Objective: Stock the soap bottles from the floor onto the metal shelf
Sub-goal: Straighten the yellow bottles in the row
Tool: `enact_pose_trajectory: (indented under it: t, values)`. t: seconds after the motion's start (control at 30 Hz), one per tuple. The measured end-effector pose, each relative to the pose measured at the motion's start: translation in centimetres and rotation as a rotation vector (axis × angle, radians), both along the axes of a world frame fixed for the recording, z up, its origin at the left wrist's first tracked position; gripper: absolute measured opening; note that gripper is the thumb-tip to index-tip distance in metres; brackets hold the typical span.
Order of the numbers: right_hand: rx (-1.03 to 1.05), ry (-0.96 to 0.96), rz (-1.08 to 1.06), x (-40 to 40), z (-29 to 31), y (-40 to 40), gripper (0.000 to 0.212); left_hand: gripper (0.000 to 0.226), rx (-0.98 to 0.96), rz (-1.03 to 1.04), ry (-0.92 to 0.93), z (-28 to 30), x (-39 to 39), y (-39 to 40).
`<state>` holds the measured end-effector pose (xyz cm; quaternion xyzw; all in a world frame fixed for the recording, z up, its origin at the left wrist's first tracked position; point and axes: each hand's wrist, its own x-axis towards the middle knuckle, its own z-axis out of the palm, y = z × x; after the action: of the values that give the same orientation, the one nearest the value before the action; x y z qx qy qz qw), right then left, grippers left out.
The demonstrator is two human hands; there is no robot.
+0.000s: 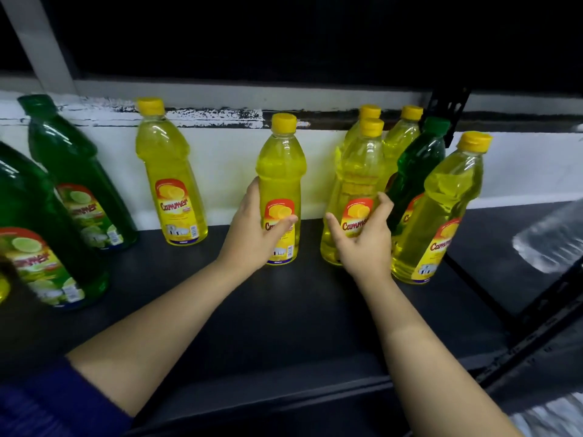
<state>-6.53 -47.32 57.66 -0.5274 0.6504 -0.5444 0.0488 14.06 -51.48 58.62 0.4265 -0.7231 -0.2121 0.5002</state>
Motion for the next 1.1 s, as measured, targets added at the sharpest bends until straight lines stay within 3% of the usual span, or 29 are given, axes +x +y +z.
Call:
enact_pose_trajectory:
  t: [0.23,0.4,0.57,0.9,1.1]
  values:
    - [0.03,0.084,0.094,4.0,-0.5,1.0,0.103,0.077,0.028,0.039,0.055,0.3,6.8,5.0]
    - [0.049,0.108,0.204,8.4,0.2,2.6,0.085,0.085,0.099,0.104,0.092,0.1,11.1,6.4]
    - [0.069,0.12,0.278,11.7,0.6,3.9,0.085,0.075,0.118,0.115,0.115,0.6,14.0,6.8]
    - [0.069,0.146,0.318,13.3,0.8,5.0,0.087,0.063,0.112,0.145,0.182,0.5,15.5,7.0]
    - [0.076,0.14,0.34,13.5,0.7,5.9,0.084,0.071,0.099,0.11,0.188,0.2,15.5,6.8]
